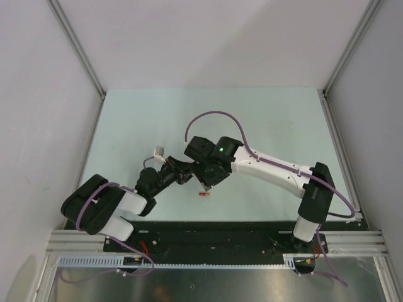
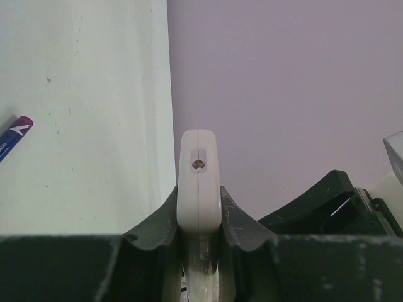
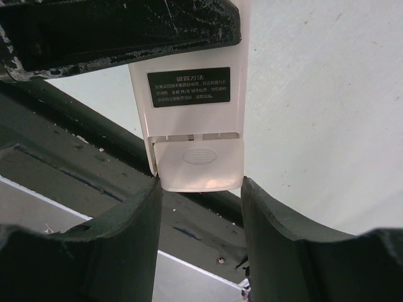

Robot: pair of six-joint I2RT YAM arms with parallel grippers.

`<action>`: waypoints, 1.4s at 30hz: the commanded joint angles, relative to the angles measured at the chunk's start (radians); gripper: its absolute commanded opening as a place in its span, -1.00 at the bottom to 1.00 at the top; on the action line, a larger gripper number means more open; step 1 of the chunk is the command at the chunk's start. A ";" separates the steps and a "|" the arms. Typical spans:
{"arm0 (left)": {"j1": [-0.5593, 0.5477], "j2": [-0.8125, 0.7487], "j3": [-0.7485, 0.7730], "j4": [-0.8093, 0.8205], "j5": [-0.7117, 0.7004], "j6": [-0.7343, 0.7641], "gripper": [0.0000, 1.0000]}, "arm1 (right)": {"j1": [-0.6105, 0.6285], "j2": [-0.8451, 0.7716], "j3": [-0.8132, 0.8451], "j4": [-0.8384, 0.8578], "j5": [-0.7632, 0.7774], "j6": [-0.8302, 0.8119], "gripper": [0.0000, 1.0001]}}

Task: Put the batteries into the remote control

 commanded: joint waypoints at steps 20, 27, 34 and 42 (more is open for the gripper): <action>-0.018 -0.021 0.001 0.147 -0.003 -0.020 -1.00 | -0.023 0.021 0.064 0.001 -0.034 0.011 -0.87; -0.020 -0.021 -0.002 0.147 -0.003 -0.020 -1.00 | -0.028 0.016 0.065 -0.002 -0.028 0.017 -0.68; -0.018 -0.022 -0.002 0.147 -0.008 -0.024 -1.00 | -0.031 0.015 0.062 -0.014 -0.021 0.017 -0.53; -0.018 -0.022 0.004 0.147 -0.003 -0.026 -1.00 | -0.028 0.015 0.059 -0.019 -0.008 0.014 -0.29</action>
